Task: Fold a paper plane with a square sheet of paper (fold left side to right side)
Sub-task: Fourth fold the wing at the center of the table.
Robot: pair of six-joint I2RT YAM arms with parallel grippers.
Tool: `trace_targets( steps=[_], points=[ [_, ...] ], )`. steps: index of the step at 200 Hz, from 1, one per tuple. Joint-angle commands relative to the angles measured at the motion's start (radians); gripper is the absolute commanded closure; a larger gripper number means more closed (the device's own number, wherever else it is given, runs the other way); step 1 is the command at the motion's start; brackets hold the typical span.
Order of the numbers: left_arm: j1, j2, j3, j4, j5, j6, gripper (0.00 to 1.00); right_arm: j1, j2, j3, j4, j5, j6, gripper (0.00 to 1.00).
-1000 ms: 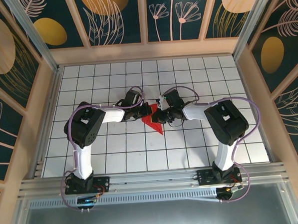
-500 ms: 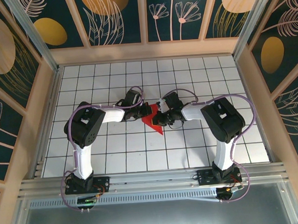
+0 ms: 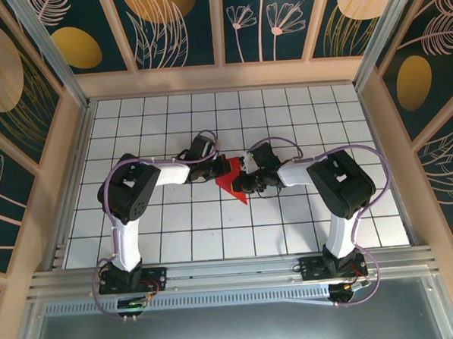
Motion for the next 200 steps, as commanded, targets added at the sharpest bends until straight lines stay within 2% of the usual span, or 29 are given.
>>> trace_targets(
  steps=[1,200],
  points=[
    [0.006,0.069,-0.015,-0.114,-0.092,-0.005,1.00,0.023,-0.026,-0.053,-0.103,-0.014,-0.005,1.00],
    [0.007,0.074,-0.015,-0.128,-0.105,-0.003,1.00,0.063,-0.107,-0.179,-0.062,-0.029,0.041,1.00]
  ],
)
